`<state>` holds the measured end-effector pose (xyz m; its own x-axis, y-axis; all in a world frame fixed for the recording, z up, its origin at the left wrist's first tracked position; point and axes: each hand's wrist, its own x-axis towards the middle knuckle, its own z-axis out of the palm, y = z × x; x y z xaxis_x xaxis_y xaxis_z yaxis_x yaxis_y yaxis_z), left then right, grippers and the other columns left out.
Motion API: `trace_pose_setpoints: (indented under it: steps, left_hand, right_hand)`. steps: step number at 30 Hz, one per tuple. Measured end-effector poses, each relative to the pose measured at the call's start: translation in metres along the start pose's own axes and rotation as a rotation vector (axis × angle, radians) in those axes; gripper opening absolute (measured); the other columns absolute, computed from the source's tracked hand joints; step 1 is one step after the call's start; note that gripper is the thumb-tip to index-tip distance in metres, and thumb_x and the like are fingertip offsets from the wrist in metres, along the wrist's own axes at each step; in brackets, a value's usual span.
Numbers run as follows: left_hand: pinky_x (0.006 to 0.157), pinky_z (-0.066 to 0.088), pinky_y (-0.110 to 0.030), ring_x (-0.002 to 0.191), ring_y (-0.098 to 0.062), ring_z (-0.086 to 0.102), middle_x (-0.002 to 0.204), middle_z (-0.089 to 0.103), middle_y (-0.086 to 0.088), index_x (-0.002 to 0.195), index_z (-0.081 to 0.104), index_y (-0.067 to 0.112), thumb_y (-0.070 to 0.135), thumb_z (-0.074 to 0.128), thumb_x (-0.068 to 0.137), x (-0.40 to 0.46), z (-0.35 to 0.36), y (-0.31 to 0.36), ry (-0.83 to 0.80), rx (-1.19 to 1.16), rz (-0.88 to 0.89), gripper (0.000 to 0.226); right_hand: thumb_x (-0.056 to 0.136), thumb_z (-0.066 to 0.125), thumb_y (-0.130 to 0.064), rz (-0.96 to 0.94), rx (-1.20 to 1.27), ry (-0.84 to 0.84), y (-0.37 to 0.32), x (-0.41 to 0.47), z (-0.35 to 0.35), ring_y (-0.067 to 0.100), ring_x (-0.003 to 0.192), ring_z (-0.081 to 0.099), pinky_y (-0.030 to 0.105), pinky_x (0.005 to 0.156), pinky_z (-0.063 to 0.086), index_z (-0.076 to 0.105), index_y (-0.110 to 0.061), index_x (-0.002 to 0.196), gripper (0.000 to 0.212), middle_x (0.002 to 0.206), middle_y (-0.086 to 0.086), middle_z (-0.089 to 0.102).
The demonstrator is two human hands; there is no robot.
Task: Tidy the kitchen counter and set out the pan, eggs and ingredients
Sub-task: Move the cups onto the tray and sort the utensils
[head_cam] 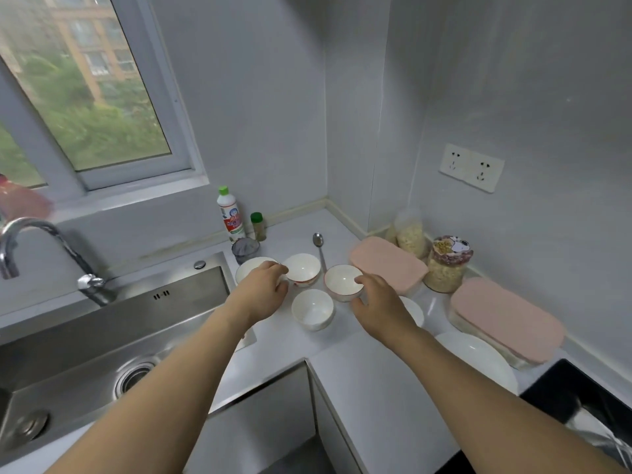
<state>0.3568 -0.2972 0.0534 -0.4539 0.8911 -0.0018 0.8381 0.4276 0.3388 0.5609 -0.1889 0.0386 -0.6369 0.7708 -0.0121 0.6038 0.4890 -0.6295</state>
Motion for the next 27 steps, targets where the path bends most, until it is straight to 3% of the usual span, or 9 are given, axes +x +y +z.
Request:
trace_pose_setpoints:
  steps: [6,10,15,19,22,24,27]
  left_hand:
    - [0.102,0.036,-0.031,0.126,-0.024,0.047,0.143,0.045,-0.004,0.137,0.049,0.015,0.026,0.044,0.099,0.063,0.005,-0.021,0.006,-0.001,-0.026,0.040]
    - [0.101,0.039,-0.034,0.127,-0.026,0.045,0.144,0.043,-0.006,0.138,0.046,0.013,0.027,0.045,0.098,0.116,0.003,-0.053,0.004,-0.007,-0.131,0.043]
    - [0.092,0.045,-0.039,0.115,-0.032,0.048,0.128,0.049,-0.012,0.117,0.054,0.009,0.027,0.051,0.093,0.172,0.005,-0.091,-0.013,-0.015,-0.254,0.030]
    - [0.090,0.044,-0.039,0.111,-0.034,0.049,0.125,0.050,-0.012,0.120,0.055,0.012,0.031,0.054,0.088,0.213,0.010,-0.125,-0.012,0.035,-0.327,0.037]
    - [0.091,0.042,-0.040,0.113,-0.037,0.047,0.126,0.048,-0.014,0.124,0.049,0.007,0.033,0.054,0.088,0.237,0.016,-0.149,-0.020,0.050,-0.419,0.045]
    - [0.092,0.041,-0.039,0.113,-0.036,0.047,0.123,0.049,-0.014,0.126,0.046,0.007,0.035,0.051,0.089,0.247,0.021,-0.160,-0.010,0.056,-0.458,0.046]
    - [0.093,0.041,-0.040,0.114,-0.035,0.047,0.122,0.048,-0.013,0.126,0.044,0.006,0.044,0.056,0.085,0.265,0.029,-0.182,-0.052,0.080,-0.503,0.057]
  right_hand:
    - [0.094,0.045,-0.022,0.069,-0.050,-0.007,0.004,0.075,0.004,0.024,0.123,0.046,0.034,0.104,0.037,0.048,-0.011,0.133,0.041,0.137,0.007,0.048]
    - [0.096,0.043,-0.022,0.119,-0.018,-0.023,-0.007,0.139,0.016,0.024,0.125,0.044,0.035,0.105,0.036,0.048,-0.011,0.133,0.040,0.138,0.007,0.047]
    - [0.095,0.044,-0.020,0.179,0.016,-0.038,-0.022,0.213,0.035,0.025,0.121,0.049,0.033,0.100,0.039,0.053,-0.007,0.128,0.037,0.132,0.010,0.053]
    - [0.093,0.046,-0.014,0.237,-0.019,-0.046,-0.030,0.275,0.058,0.034,0.111,0.055,0.039,0.094,0.045,0.058,0.006,0.116,0.033,0.120,0.019,0.059]
    - [0.092,0.047,-0.016,0.277,-0.058,-0.077,-0.028,0.316,0.082,0.032,0.107,0.056,0.033,0.085,0.043,0.060,-0.001,0.113,0.029,0.117,0.016,0.060]
    - [0.090,0.047,-0.017,0.294,-0.081,-0.099,-0.025,0.333,0.094,0.031,0.104,0.057,0.030,0.078,0.041,0.061,-0.004,0.104,0.024,0.113,0.015,0.062]
    - [0.088,0.049,-0.016,0.349,-0.109,-0.138,-0.015,0.361,0.119,0.031,0.094,0.059,0.026,0.068,0.035,0.049,-0.012,0.075,0.014,0.102,0.018,0.062]
